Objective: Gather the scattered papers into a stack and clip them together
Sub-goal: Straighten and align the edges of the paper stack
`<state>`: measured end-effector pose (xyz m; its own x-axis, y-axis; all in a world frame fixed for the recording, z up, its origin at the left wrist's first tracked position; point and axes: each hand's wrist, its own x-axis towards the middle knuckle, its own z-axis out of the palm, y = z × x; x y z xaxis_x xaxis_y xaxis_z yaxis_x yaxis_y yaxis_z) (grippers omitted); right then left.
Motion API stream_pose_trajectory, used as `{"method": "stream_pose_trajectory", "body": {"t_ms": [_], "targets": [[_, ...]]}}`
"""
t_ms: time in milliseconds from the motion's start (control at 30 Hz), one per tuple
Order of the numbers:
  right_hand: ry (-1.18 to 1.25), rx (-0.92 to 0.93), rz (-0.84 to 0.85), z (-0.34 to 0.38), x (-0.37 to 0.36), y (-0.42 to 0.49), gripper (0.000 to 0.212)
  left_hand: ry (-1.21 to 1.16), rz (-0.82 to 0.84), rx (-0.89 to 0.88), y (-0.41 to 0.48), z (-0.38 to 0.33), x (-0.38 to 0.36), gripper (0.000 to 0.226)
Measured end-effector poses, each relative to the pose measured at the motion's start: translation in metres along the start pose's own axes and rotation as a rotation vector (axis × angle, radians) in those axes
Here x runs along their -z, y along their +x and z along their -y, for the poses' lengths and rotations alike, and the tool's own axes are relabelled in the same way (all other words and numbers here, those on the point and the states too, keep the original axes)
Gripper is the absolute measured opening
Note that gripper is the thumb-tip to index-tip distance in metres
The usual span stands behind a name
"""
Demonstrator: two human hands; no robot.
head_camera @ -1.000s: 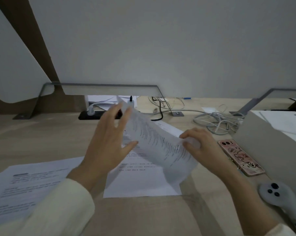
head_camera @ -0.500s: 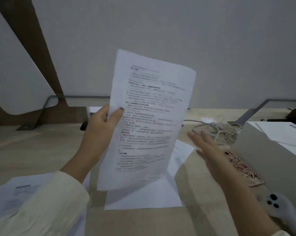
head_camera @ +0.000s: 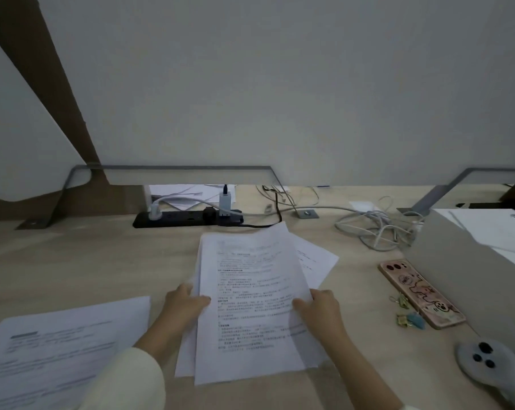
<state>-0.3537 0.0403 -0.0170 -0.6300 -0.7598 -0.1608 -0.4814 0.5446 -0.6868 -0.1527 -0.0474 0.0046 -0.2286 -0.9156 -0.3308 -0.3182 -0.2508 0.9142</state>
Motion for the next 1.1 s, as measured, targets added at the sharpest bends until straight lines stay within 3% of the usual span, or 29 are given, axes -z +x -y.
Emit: {"method": "stream_pose_trajectory", "body": {"t_ms": [67,133,233,333,567,633,700,833,1100], "targets": [[-0.016,-0.006,-0.051,-0.002,-0.006,0.001,0.012,0.04,-0.012,0.05,0.006,0.005,0.0,0.046],[0.002,-0.01,-0.04,-0.002,-0.008,0.0,0.022,-0.002,0.056,0.089,0.006,0.004,0.003,0.013],[-0.044,0.013,-0.034,-0.003,-0.009,-0.001,0.035,-0.04,0.068,0.117,0.005,0.007,0.006,0.037],[-0.064,0.045,-0.009,-0.006,-0.009,-0.001,0.035,-0.127,0.062,0.148,0.006,0.009,0.009,0.014],[-0.013,0.117,0.05,-0.012,-0.009,0.004,0.025,-0.14,0.181,0.06,-0.007,0.008,0.004,0.036],[0.06,0.161,-0.037,-0.012,-0.006,0.009,0.027,-0.071,0.112,-0.06,-0.005,0.003,0.011,0.039],[-0.053,0.243,-0.098,-0.014,-0.006,0.014,0.034,0.012,0.038,-0.141,-0.008,-0.009,0.023,0.041],[-0.385,0.309,0.062,-0.023,-0.012,0.012,0.044,0.049,-0.035,-0.172,-0.018,-0.025,0.054,0.033],[-0.374,0.385,0.214,-0.033,0.012,0.009,0.044,0.019,-0.143,-0.06,-0.042,-0.03,0.089,0.042]]}}
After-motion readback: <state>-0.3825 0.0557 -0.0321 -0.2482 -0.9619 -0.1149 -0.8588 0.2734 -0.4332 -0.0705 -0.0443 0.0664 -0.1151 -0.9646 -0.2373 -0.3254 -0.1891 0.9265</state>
